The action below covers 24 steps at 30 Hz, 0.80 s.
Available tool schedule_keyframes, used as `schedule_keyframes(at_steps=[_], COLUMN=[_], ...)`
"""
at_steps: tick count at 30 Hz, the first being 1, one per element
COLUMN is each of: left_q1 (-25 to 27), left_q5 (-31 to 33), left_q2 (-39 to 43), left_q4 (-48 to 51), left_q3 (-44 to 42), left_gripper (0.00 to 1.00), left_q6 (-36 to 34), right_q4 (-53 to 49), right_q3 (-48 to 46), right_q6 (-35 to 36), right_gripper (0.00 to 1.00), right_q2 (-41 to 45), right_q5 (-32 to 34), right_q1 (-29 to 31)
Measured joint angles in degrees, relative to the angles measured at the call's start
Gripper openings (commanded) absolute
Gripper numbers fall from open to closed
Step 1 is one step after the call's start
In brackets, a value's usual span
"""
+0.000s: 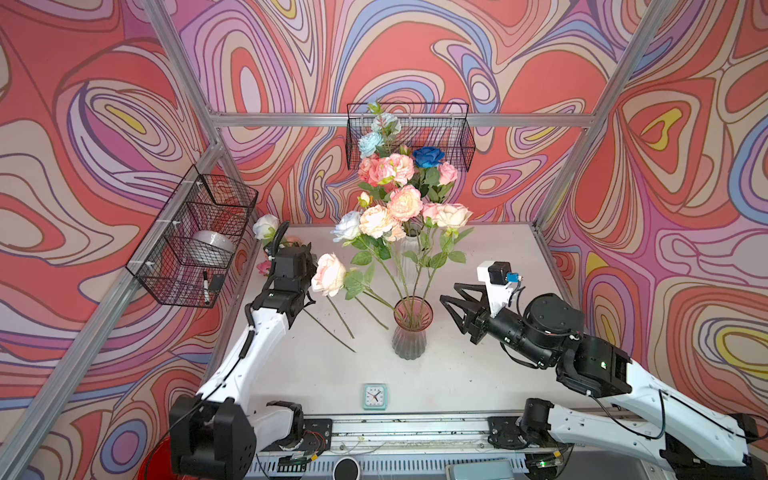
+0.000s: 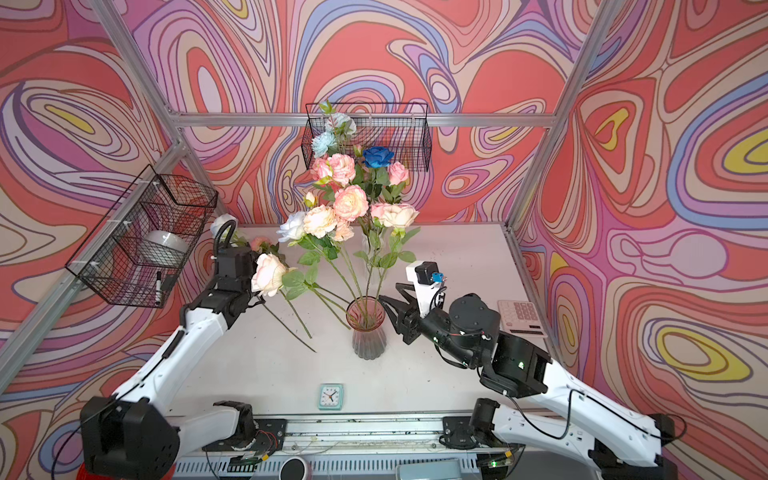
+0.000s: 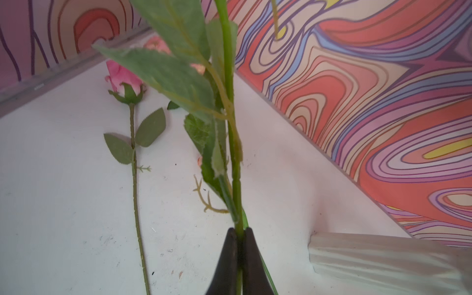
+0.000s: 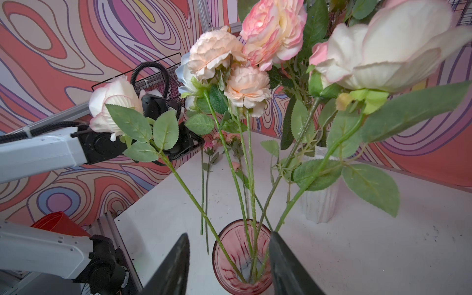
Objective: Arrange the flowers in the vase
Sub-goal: 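Lift the white rose upright out of the pile with the left gripper, then carry the white rose above the vase while the right gripper reaches toward it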
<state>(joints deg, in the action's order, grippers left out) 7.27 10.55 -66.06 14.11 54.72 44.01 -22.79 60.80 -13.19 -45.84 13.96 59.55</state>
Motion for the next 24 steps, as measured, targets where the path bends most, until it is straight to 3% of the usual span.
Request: schedule_keyframes(at_steps=[14,20,24], left_q1=[0.26,0.28,0.28], left_q5=[-6.93,-16.04,-25.86], left_q2=[29.75,33.97,34.64], left_q4=[10.27,13.88,13.88], left_q3=[12.70,21.70,24.44], left_gripper=[0.00,0.00,0.00], left_q6=[-4.85,-7.43,-8.68], right_q4=[0.42,0.81,0.85], right_q3=[3.48,7.34,13.40], right_q6=[-0.02,0.00,0.24], right_gripper=[0.55,0.60,0.61], right_q2=[-1.86,-6.32,-11.41], right_q5=[-3.32,-8.61,-15.17], right_q1=[0.00,0.00,0.00])
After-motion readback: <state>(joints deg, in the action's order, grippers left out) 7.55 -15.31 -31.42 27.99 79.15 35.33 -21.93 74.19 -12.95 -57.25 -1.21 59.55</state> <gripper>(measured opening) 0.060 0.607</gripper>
